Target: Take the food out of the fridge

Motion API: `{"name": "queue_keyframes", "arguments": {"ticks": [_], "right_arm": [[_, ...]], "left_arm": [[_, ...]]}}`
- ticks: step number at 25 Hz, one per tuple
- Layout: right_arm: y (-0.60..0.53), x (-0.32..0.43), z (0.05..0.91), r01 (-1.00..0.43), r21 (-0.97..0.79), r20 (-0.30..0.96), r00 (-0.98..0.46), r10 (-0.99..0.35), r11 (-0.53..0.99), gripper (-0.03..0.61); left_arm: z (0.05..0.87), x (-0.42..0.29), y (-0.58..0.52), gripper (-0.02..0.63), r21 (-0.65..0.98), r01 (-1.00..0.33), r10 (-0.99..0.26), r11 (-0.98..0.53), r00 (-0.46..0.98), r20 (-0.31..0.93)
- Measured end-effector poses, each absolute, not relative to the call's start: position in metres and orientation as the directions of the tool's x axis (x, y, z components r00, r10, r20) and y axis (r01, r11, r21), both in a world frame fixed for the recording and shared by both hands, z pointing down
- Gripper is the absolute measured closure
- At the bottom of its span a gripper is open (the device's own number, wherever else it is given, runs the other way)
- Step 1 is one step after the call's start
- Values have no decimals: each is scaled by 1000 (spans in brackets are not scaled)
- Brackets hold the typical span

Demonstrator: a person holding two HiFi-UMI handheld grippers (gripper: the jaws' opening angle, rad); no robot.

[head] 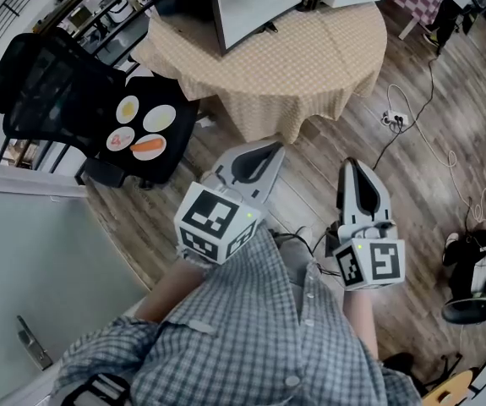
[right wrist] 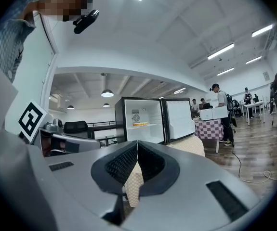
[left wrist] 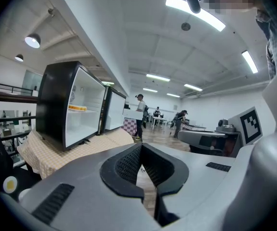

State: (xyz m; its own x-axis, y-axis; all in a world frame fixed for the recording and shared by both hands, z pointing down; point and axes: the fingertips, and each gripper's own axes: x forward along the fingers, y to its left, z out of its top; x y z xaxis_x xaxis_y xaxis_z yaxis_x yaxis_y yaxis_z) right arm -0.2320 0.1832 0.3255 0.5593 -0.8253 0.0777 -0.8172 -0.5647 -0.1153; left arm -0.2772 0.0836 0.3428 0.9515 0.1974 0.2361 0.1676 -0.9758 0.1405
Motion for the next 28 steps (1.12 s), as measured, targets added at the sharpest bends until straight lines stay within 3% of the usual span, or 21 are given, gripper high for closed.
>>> {"name": "queue_keyframes", "arguments": {"ticks": [28], "right_arm": [[280,-124,312,-941,-94,37,322,-946,-324,568]], "left_arm": [[330,-204,190,609,123,-105,-81,-987,979,185]]}}
